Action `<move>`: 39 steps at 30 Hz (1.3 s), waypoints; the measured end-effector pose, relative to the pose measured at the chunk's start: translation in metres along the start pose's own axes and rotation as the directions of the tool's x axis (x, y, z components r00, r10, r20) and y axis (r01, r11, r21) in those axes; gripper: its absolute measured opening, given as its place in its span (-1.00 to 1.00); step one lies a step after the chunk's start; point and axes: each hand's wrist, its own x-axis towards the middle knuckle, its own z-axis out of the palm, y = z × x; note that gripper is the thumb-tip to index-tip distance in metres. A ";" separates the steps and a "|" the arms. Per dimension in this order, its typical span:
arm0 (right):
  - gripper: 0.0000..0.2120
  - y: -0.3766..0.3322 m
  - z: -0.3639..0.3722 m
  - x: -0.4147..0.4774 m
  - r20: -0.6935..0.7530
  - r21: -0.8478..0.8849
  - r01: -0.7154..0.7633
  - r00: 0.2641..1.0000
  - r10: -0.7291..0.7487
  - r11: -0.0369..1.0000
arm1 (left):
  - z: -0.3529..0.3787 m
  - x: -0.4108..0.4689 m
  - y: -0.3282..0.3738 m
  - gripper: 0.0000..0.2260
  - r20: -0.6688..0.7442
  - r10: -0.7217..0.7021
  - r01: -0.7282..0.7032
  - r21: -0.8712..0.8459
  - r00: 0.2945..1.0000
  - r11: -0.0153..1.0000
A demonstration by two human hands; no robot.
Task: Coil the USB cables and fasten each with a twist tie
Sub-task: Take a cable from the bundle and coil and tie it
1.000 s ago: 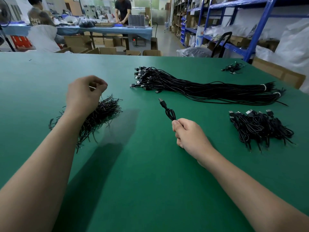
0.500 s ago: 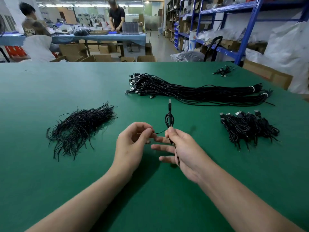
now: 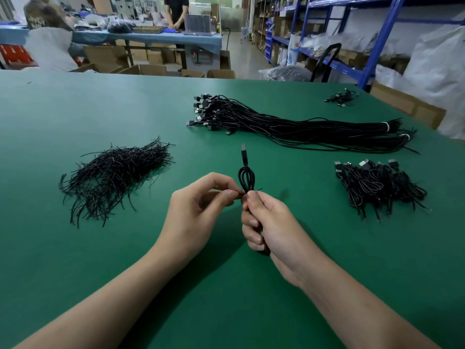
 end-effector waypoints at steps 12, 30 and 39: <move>-0.71 0.004 -0.002 0.001 0.032 -0.025 0.080 0.996 -0.079 0.997 | -0.002 0.001 -0.002 -0.89 0.104 -0.241 0.261 -0.487 0.965 0.834; -0.75 0.003 -0.001 -0.003 0.162 -0.103 0.135 0.980 -0.117 0.985 | -0.008 0.002 -0.005 -0.79 0.150 -0.361 0.388 -0.458 0.920 0.800; -0.73 0.004 -0.002 -0.001 0.155 -0.127 0.229 0.966 -0.208 0.965 | -0.007 0.002 0.000 -0.74 0.172 -0.298 0.344 -0.475 0.939 0.810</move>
